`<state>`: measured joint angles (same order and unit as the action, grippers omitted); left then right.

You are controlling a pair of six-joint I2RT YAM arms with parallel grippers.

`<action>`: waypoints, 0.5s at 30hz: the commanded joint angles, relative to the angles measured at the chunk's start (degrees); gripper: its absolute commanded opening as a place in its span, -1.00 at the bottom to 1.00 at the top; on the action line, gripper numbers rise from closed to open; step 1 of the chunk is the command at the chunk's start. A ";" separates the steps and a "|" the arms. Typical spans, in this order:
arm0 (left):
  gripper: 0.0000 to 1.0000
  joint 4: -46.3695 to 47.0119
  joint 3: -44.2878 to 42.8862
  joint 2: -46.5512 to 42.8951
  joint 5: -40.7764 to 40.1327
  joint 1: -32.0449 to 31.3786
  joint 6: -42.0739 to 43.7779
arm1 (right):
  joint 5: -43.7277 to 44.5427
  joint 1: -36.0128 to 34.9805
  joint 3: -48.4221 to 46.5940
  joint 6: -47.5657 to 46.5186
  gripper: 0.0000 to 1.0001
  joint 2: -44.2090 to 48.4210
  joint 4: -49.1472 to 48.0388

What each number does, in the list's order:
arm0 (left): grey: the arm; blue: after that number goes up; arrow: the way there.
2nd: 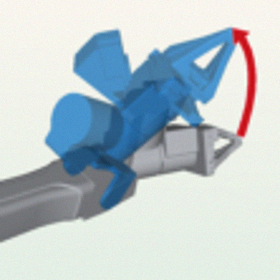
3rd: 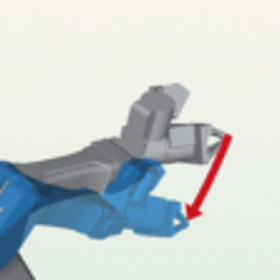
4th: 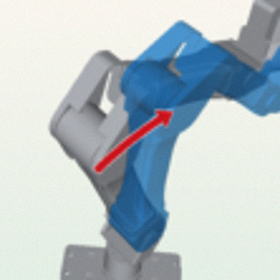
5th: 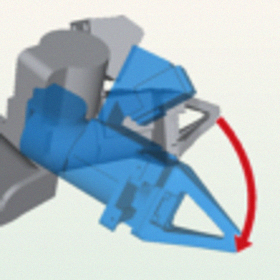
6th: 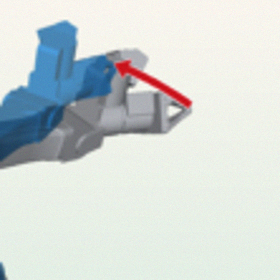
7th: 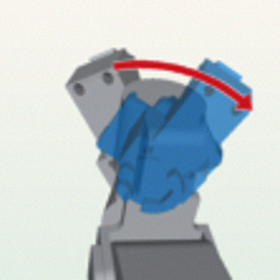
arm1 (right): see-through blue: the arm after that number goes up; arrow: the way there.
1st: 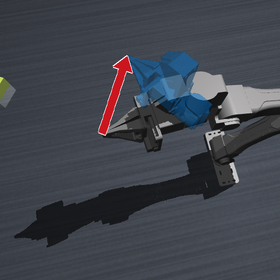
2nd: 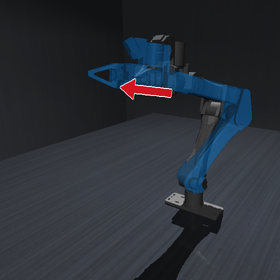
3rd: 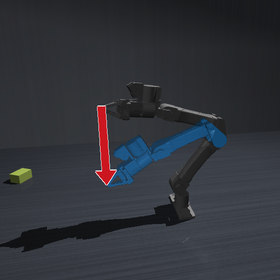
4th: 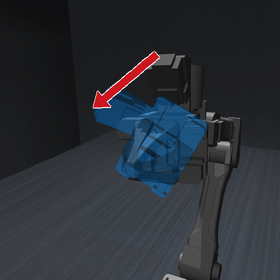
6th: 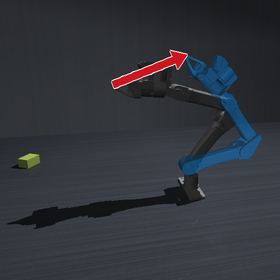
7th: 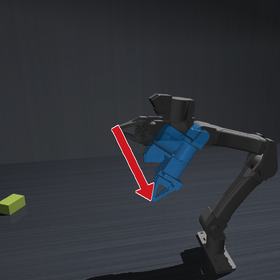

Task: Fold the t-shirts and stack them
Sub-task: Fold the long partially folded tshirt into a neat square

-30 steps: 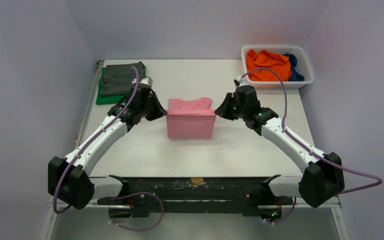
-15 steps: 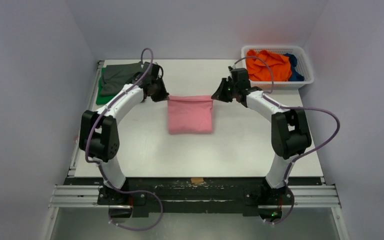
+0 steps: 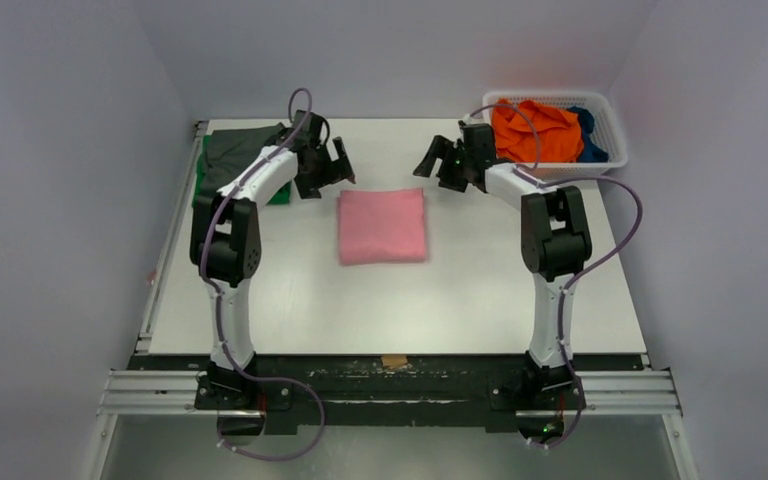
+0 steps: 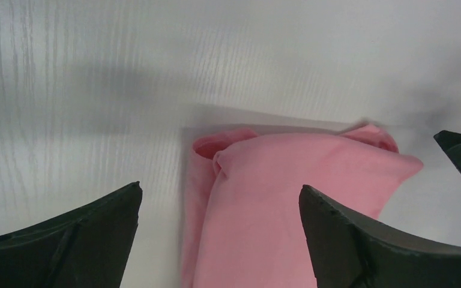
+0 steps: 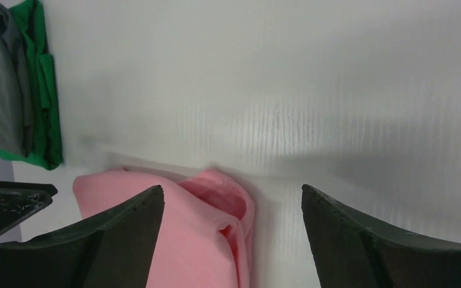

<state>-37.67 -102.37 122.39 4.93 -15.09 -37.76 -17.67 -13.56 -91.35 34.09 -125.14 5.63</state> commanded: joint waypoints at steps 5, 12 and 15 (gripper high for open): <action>1.00 10.88 17.98 -14.89 10.23 0.41 1.56 | -1.15 -1.42 16.44 -1.57 0.76 19.46 -5.25; 0.93 14.03 22.88 -11.88 15.57 -0.13 1.76 | -1.50 -1.73 34.24 -1.20 0.79 34.17 -9.14; 0.74 13.31 22.58 -9.07 15.68 -0.73 1.96 | -0.95 -1.66 37.63 -3.13 0.82 39.74 -5.04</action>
<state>-27.18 -79.99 110.30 17.65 -15.00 -36.80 -18.76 -15.38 -57.36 33.34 -92.05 -0.95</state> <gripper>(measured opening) 0.922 0.901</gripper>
